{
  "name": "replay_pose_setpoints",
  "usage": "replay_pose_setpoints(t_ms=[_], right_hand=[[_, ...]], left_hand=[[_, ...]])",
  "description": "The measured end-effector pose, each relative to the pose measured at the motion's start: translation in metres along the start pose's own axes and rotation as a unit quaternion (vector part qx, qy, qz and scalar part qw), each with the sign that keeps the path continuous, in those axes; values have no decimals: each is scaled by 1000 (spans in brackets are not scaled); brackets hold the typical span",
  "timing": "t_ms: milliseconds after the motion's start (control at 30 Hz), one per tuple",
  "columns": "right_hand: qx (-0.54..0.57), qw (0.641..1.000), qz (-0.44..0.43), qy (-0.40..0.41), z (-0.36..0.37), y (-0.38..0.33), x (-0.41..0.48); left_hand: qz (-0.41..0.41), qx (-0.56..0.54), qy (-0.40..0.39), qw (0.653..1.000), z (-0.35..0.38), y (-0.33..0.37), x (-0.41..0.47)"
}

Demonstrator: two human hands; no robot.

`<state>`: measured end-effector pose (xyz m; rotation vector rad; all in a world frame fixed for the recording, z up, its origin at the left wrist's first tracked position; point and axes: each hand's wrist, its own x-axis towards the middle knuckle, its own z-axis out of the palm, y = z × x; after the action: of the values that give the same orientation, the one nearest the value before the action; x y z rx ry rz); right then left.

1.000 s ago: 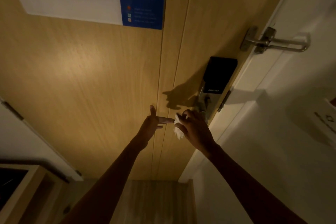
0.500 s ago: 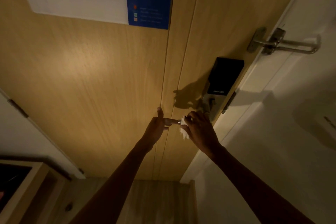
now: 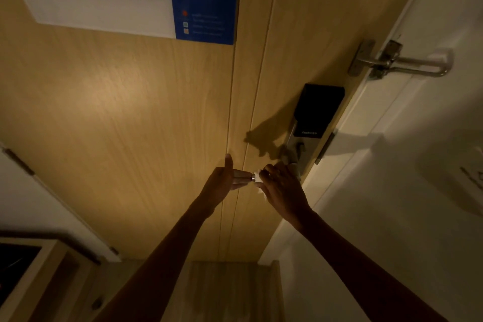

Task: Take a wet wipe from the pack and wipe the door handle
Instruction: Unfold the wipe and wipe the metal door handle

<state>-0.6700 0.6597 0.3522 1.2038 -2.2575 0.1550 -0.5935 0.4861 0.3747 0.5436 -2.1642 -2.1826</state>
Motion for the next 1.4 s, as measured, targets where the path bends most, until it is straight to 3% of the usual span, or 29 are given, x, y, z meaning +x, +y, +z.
replay_pose_setpoints(t_ms=[233, 533, 933, 1167, 1400], right_hand=[[30, 998, 34, -44, -8, -3, 8], [249, 961, 29, -115, -31, 25, 9], [144, 984, 9, -101, -19, 6, 21], [87, 993, -19, -82, -23, 6, 16], [79, 990, -10, -116, -16, 8, 19]], left_hand=[[-37, -37, -14, 999, -1, 4, 8], [-70, -8, -30, 997, -8, 8, 4], [-147, -53, -37, 987, -6, 18, 9], [-128, -39, -32, 991, -6, 17, 5], [-110, -29, -18, 993, -4, 15, 3]])
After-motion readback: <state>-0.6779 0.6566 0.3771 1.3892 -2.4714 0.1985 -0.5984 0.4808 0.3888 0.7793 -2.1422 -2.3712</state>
